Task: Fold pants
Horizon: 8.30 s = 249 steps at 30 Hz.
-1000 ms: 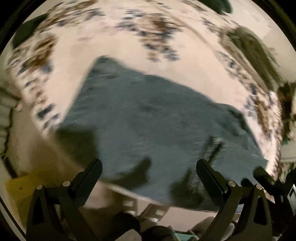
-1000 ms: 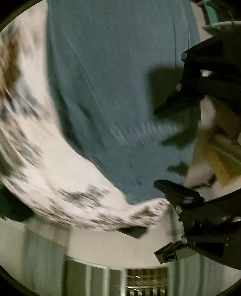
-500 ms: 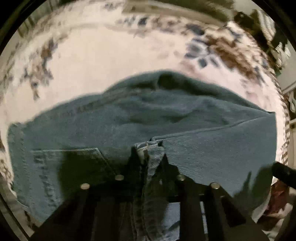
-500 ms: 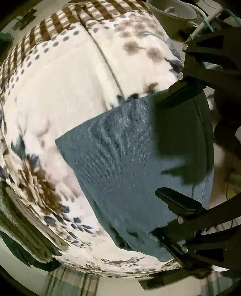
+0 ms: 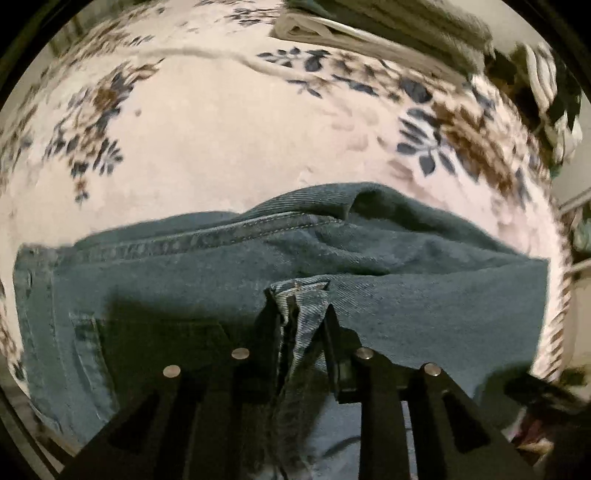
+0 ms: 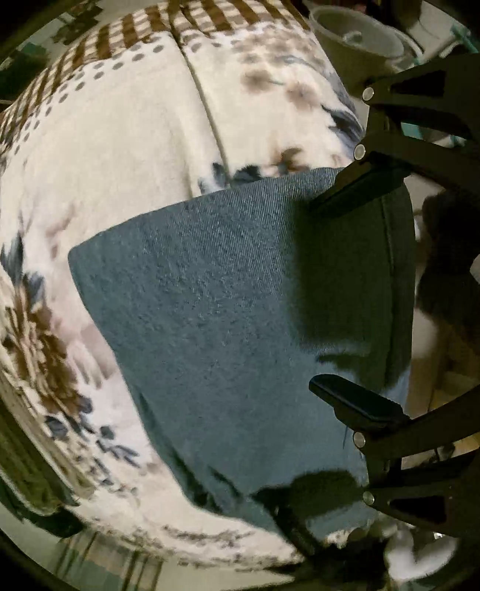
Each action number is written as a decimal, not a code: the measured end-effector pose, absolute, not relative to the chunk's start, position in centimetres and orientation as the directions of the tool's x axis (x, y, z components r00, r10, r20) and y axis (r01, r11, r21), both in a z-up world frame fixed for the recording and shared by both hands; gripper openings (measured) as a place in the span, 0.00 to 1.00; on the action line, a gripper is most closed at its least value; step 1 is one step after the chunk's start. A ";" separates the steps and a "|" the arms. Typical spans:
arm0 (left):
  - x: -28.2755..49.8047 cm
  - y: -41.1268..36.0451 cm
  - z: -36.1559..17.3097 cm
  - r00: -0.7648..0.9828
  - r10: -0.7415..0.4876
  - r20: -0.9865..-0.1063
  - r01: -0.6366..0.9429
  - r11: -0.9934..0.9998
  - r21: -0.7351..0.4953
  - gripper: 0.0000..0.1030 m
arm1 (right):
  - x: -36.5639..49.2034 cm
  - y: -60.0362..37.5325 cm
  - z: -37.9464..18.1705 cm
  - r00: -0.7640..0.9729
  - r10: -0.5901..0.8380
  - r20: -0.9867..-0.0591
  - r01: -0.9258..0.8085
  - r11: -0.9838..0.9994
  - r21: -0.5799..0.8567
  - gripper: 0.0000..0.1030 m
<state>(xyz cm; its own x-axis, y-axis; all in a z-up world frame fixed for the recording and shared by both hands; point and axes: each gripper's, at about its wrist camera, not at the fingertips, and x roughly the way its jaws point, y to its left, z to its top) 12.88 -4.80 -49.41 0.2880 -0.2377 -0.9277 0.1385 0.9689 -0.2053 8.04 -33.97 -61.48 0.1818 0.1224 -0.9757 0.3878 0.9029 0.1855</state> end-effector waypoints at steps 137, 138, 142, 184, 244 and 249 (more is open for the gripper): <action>2.8 -18.8 -41.1 0.371 -0.384 -0.845 0.245 0.919 -0.310 0.83 | 2.4 -51.8 -54.4 0.242 0.155 -0.958 0.453 0.855 0.253 1.00; 2.9 -18.0 -40.6 0.387 -0.371 -0.844 0.225 0.926 -0.304 0.84 | 3.0 -51.2 -54.3 0.255 0.185 -0.949 0.438 0.853 0.284 1.00; 3.7 -12.8 -40.0 0.434 -0.251 -0.865 0.103 0.968 -0.229 0.85 | 5.8 -48.0 -54.5 0.267 0.339 -0.902 0.314 0.854 0.414 1.00; 12.8 -11.1 -51.5 0.235 -0.342 -0.910 -0.006 0.935 -0.354 1.00 | 6.8 -54.4 -62.0 0.286 0.188 -0.940 0.502 0.806 0.314 0.28; 7.1 -6.8 -51.7 0.111 -0.487 -0.866 -0.092 0.863 -0.497 1.00 | -8.2 -57.6 -62.0 0.245 0.383 -0.891 0.752 0.505 0.424 0.64; 6.7 -8.0 -53.0 0.087 -0.532 -0.843 -0.115 0.835 -0.538 1.00 | -9.8 -56.2 -62.1 0.401 0.454 -0.796 0.726 0.372 0.578 0.78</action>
